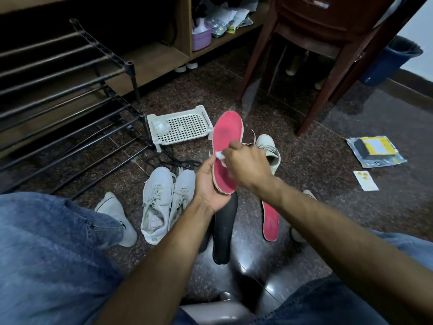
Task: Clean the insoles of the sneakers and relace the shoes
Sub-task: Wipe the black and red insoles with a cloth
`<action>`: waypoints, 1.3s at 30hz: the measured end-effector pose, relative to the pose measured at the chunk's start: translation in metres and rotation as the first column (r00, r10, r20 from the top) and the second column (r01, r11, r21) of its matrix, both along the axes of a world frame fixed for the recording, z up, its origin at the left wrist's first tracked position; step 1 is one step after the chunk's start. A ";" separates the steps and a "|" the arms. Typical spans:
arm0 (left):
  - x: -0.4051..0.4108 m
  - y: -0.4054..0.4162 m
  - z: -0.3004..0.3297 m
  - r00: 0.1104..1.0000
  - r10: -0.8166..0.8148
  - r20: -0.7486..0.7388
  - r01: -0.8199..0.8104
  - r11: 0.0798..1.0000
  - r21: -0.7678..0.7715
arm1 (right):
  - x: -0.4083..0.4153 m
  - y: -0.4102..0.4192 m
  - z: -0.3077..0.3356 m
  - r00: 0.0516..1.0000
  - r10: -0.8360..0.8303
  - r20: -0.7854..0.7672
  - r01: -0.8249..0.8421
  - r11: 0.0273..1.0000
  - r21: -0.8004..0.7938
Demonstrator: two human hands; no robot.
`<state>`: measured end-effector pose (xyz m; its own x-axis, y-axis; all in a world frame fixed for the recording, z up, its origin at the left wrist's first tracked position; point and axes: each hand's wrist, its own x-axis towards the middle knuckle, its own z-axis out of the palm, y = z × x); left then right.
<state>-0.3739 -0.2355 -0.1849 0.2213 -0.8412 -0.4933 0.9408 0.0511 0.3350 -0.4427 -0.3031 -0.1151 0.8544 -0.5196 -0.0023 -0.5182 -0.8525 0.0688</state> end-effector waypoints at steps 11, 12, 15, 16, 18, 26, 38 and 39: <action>0.016 0.000 -0.004 0.999 0.008 0.032 -0.008 1.000 0.003 | -0.013 -0.013 -0.002 0.995 0.088 -0.055 -0.092 0.993 -0.069; 0.018 0.001 -0.001 0.998 0.008 0.056 -0.008 1.000 -0.008 | -0.012 -0.018 -0.002 0.999 -0.028 0.046 0.027 1.000 0.006; 0.024 0.004 0.002 0.995 0.019 0.099 -0.017 0.999 -0.028 | -0.011 -0.026 0.001 0.799 -0.411 0.438 0.162 0.850 0.502; 0.025 0.004 0.002 0.995 0.013 0.104 -0.009 0.999 -0.036 | -0.010 -0.027 0.002 0.695 -0.514 0.503 0.069 0.744 0.665; 0.027 0.004 0.002 0.994 0.002 0.107 0.004 0.999 -0.050 | -0.008 -0.023 0.003 0.645 -0.595 0.480 -0.116 0.544 0.831; 0.017 -0.001 0.011 0.989 -0.043 0.139 0.046 0.999 -0.018 | -0.017 -0.003 -0.026 0.957 0.061 0.282 -0.067 0.998 0.010; 0.015 -0.002 0.007 0.985 -0.055 0.164 0.048 0.998 0.048 | -0.014 0.001 -0.020 0.972 0.087 0.217 -0.135 0.966 0.222; 0.017 -0.002 0.004 0.983 -0.053 0.176 0.040 0.996 0.075 | -0.016 0.007 -0.020 0.966 0.154 0.210 -0.203 0.949 0.240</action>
